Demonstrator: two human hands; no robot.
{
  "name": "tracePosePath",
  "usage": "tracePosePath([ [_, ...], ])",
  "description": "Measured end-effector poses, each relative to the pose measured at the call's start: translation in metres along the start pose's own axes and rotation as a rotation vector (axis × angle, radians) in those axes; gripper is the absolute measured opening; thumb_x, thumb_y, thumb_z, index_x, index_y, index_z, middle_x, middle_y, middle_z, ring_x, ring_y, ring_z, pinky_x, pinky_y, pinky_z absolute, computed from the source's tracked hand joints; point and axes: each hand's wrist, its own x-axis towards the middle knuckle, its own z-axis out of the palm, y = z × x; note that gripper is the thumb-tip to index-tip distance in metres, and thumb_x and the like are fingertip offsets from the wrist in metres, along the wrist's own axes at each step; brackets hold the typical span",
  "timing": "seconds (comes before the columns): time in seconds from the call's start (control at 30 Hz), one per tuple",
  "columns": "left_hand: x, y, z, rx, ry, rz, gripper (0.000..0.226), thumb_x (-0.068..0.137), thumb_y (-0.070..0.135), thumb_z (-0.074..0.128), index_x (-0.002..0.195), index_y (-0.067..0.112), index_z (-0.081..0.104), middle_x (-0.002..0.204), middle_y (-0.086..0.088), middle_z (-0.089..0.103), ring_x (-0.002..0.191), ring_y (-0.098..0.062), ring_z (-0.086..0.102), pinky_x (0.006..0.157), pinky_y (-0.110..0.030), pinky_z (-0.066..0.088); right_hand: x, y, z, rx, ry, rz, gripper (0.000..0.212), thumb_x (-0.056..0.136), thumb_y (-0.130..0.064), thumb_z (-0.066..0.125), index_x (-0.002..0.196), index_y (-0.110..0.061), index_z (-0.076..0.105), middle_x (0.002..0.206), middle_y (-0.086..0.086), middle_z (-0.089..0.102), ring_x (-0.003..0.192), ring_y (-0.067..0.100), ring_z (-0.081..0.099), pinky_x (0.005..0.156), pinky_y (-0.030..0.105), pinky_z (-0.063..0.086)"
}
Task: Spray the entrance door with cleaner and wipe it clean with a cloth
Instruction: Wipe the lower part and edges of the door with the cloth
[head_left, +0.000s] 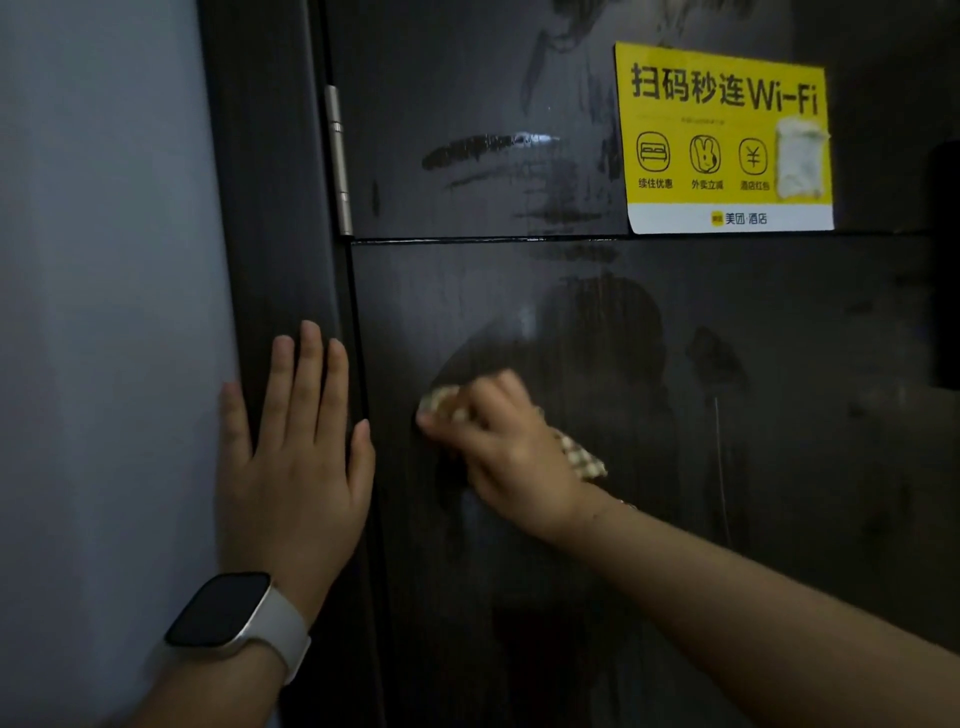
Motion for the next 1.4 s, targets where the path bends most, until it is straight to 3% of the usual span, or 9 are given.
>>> tracePosePath([
  [0.1, -0.001, 0.0, 0.0, -0.003, -0.012, -0.009, 0.065, 0.097, 0.033, 0.032, 0.154, 0.006, 0.015, 0.162, -0.011, 0.007, 0.15, -0.025, 0.004, 0.118, -0.057, 0.011, -0.014, 0.033, -0.026, -0.033, -0.167, -0.169, 0.034, 0.092, -0.002, 0.047, 0.118, -0.004, 0.067, 0.1, 0.016, 0.058, 0.087, 0.027, 0.045, 0.075, 0.032, 0.036],
  [0.27, -0.001, 0.001, -0.001, -0.023, -0.017, -0.013, 0.064, 0.098, 0.033, 0.029, 0.154, 0.007, 0.013, 0.163, -0.011, 0.007, 0.15, -0.026, 0.005, 0.118, -0.057, 0.011, 0.003, 0.104, -0.061, -0.18, 0.291, 0.44, 0.027, 0.083, 0.007, 0.055, 0.099, -0.006, 0.073, 0.091, 0.017, 0.055, 0.087, 0.037, 0.05, 0.077, 0.03, 0.04],
  [0.37, -0.001, 0.002, 0.0, -0.027, -0.008, -0.016, 0.064, 0.098, 0.033, 0.028, 0.154, 0.006, 0.015, 0.162, -0.011, 0.007, 0.15, -0.026, 0.005, 0.118, -0.057, 0.011, 0.027, 0.091, -0.04, -0.127, 0.469, 0.655, 0.033, 0.079, 0.01, 0.054, 0.098, -0.009, 0.073, 0.093, 0.013, 0.055, 0.091, 0.028, 0.047, 0.08, 0.022, 0.039],
  [0.6, 0.0, 0.001, -0.001, -0.03, 0.01, -0.003, 0.064, 0.097, 0.033, 0.031, 0.153, 0.006, 0.017, 0.162, -0.012, 0.009, 0.15, -0.027, 0.008, 0.118, -0.056, 0.011, 0.056, 0.04, -0.017, -0.038, 0.235, 0.193, 0.036, 0.085, -0.001, 0.067, 0.121, -0.004, 0.065, 0.095, 0.012, 0.064, 0.089, 0.021, 0.049, 0.079, 0.019, 0.035],
  [0.83, -0.001, 0.001, 0.001, -0.036, 0.008, -0.02, 0.064, 0.097, 0.033, 0.031, 0.154, 0.007, 0.016, 0.163, -0.01, 0.007, 0.15, -0.025, 0.006, 0.118, -0.056, 0.013, 0.025, 0.096, -0.06, -0.06, 0.568, 0.802, 0.009, 0.087, -0.016, 0.068, 0.095, -0.012, 0.071, 0.091, 0.003, 0.067, 0.089, 0.024, 0.061, 0.076, 0.03, 0.046],
  [0.9, -0.001, 0.001, 0.001, -0.037, 0.017, -0.022, 0.063, 0.097, 0.032, 0.032, 0.153, 0.007, 0.018, 0.162, -0.01, 0.009, 0.15, -0.025, 0.008, 0.118, -0.056, 0.014, 0.039, 0.084, -0.046, -0.084, 0.578, 0.766, 0.009, 0.085, -0.01, 0.067, 0.092, -0.012, 0.072, 0.088, 0.005, 0.067, 0.086, 0.029, 0.06, 0.073, 0.028, 0.041],
  [1.07, -0.001, 0.001, 0.001, -0.024, 0.028, -0.009, 0.063, 0.097, 0.031, 0.036, 0.153, 0.006, 0.021, 0.162, -0.011, 0.012, 0.149, -0.026, 0.012, 0.117, -0.057, 0.016, 0.091, 0.015, 0.003, -0.015, 0.404, 0.355, 0.019, 0.083, 0.002, 0.066, 0.098, -0.009, 0.071, 0.093, 0.006, 0.065, 0.09, 0.018, 0.049, 0.076, 0.018, 0.036],
  [1.2, -0.001, 0.0, 0.0, -0.023, 0.027, -0.005, 0.063, 0.097, 0.032, 0.036, 0.153, 0.007, 0.021, 0.162, -0.011, 0.012, 0.149, -0.026, 0.012, 0.117, -0.056, 0.016, 0.098, 0.014, 0.003, -0.028, 0.295, 0.188, 0.017, 0.084, -0.001, 0.062, 0.098, -0.004, 0.072, 0.093, 0.01, 0.066, 0.086, 0.027, 0.055, 0.075, 0.027, 0.043],
  [1.4, -0.001, 0.0, 0.001, -0.044, 0.022, -0.014, 0.062, 0.098, 0.034, 0.032, 0.153, 0.008, 0.02, 0.162, -0.01, 0.012, 0.149, -0.026, 0.012, 0.117, -0.056, 0.017, 0.061, 0.064, -0.034, -0.114, 0.438, 0.539, 0.016, 0.083, 0.0, 0.068, 0.096, -0.009, 0.072, 0.091, 0.008, 0.065, 0.086, 0.029, 0.056, 0.072, 0.038, 0.048],
])
